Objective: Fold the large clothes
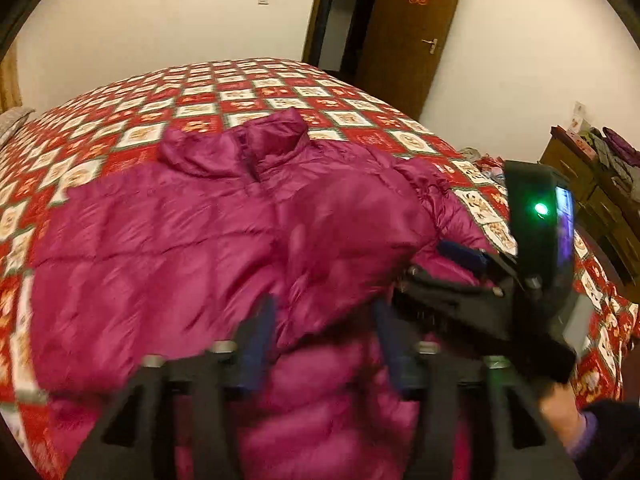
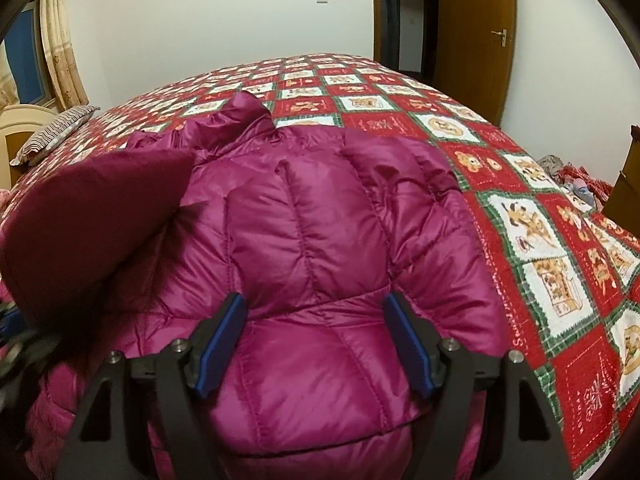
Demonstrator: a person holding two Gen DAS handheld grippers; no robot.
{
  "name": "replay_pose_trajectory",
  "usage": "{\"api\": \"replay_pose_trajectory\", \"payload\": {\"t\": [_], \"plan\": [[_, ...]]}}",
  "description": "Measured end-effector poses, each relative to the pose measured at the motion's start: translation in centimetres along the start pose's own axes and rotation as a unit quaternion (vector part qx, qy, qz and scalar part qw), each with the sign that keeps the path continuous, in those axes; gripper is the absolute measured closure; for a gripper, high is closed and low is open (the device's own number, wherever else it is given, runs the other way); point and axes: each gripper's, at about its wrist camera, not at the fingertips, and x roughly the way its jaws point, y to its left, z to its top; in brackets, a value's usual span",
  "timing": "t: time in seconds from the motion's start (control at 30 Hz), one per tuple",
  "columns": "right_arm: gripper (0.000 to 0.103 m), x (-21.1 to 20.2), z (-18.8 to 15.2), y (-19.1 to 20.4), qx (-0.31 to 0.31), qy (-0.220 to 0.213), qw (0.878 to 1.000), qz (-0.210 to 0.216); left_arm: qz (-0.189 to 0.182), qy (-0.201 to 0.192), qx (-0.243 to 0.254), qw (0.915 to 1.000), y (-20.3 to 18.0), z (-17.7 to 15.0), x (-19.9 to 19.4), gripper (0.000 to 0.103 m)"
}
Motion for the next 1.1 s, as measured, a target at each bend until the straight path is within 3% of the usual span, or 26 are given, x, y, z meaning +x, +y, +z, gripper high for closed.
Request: {"api": "replay_pose_trajectory", "payload": {"t": [0.03,0.17,0.23,0.3,0.43,0.5,0.57,0.63,0.7,0.73,0.87,1.0,1.1], "plan": [[0.028,0.0,0.0,0.0,0.001,0.0,1.0,0.001,0.015,-0.005,0.001,0.9999,0.3,-0.4,-0.9,0.03],[0.028,-0.5,0.2,-0.3,0.008,0.002,1.0,0.006,0.062,-0.032,0.007,0.9976,2.4,-0.4,-4.1,0.03],[0.036,-2.2,0.2,-0.8,0.01,-0.01,1.0,-0.006,0.102,-0.047,-0.01,0.9936,4.5,0.2,-5.4,0.03],[0.037,-4.9,0.4,-1.3,0.013,-0.048,0.999,-0.022,0.152,-0.074,-0.034,0.985,7.2,1.3,-6.1,0.03],[0.036,-9.4,2.6,1.4,-0.033,-0.105,0.994,0.003,0.238,-0.07,-0.054,0.9671,10.1,3.0,-4.3,0.03],[0.036,-9.2,3.9,3.5,-0.062,-0.1,0.993,0.028,0.258,-0.058,-0.057,0.9625,10.8,3.4,-2.7,0.03],[0.037,-7.1,5.0,5.3,-0.083,-0.061,0.993,0.064,0.277,-0.042,-0.06,0.9582,11.4,3.5,-1.0,0.03],[0.046,-4.5,5.1,7.0,-0.103,-0.027,0.991,0.079,0.299,-0.028,-0.077,0.9506,12.1,3.0,0.4,0.03],[0.061,-1.9,4.4,8.0,-0.122,0.007,0.99,0.071,0.303,-0.02,-0.089,0.9487,13.0,2.4,1.2,0.03],[0.064,-0.7,4.0,8.2,-0.126,0.021,0.99,0.064,0.306,-0.013,-0.094,0.9471,13.4,1.8,2.1,0.03],[0.064,1.4,2.3,7.7,-0.134,0.022,0.989,0.051,0.296,-0.013,-0.101,0.9498,14.1,0.4,3.7,0.028],[0.063,1.8,1.9,7.1,-0.121,0.017,0.99,0.065,0.299,-0.001,-0.124,0.9461,14.8,0.0,4.7,0.013],[0.063,1.5,1.8,7.2,-0.124,0.016,0.99,0.059,0.284,-0.003,-0.141,0.9483,15.4,-0.2,4.5,0.012]]}}
